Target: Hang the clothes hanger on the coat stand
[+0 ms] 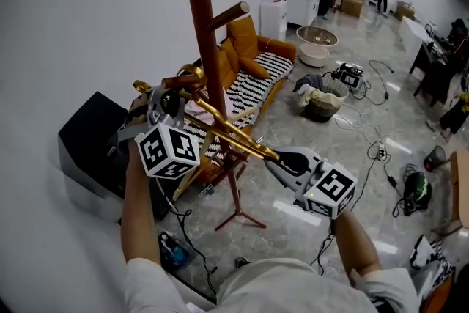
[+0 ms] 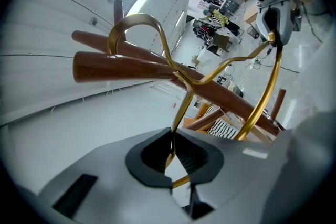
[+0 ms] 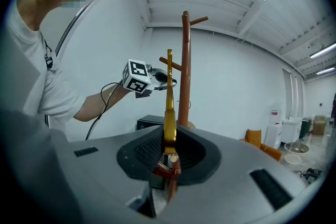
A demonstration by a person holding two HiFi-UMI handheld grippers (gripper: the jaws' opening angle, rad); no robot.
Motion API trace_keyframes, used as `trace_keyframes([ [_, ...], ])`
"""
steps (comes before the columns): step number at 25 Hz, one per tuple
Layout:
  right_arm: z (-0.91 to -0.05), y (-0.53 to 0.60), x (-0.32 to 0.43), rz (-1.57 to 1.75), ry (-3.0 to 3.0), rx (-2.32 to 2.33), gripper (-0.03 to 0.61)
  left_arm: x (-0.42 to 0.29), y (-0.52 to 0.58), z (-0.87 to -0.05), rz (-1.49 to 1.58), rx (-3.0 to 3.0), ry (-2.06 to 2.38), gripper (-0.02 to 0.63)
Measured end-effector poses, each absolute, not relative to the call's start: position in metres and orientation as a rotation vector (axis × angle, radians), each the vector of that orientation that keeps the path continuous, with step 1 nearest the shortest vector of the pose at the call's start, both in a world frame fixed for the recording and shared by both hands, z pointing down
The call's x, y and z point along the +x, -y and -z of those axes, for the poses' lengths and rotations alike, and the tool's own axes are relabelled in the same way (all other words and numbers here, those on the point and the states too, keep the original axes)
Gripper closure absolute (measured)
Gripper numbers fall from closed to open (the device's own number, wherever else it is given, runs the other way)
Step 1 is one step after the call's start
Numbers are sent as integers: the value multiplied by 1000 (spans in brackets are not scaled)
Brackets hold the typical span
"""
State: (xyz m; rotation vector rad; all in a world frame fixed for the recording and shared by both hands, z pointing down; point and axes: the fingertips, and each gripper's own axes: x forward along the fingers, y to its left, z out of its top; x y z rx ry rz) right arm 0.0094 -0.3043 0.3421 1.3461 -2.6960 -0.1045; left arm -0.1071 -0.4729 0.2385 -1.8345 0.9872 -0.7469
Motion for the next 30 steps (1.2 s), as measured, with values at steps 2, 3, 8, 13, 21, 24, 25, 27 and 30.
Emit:
trace_keyframes([
  [2, -346, 308, 8, 104, 2686, 1350, 532, -109, 476, -242, 751, -1834, -984, 592],
  [3, -348, 310, 7, 103, 2682, 1353, 532, -110, 478, -243, 753, -1832, -983, 592],
  [8, -357, 319, 6, 92, 2663, 1367, 532, -108, 487, -251, 761, -1833, -976, 592],
  [13, -363, 324, 6, 80, 2646, 1381, 532, -107, 493, -256, 761, -1840, -971, 592],
  [21, -373, 333, 8, 72, 2607, 1414, 532, -106, 502, -266, 767, -1851, -955, 592],
  [24, -376, 335, 9, 70, 2592, 1417, 532, -105, 505, -269, 769, -1859, -950, 592],
  [25, -378, 336, 10, 70, 2588, 1419, 532, -104, 506, -270, 767, -1860, -949, 592],
  [27, -380, 336, 11, 73, 2579, 1423, 532, -103, 506, -272, 761, -1862, -946, 592],
  [30, -383, 336, 13, 77, 2569, 1430, 532, -101, 505, -274, 745, -1862, -947, 591],
])
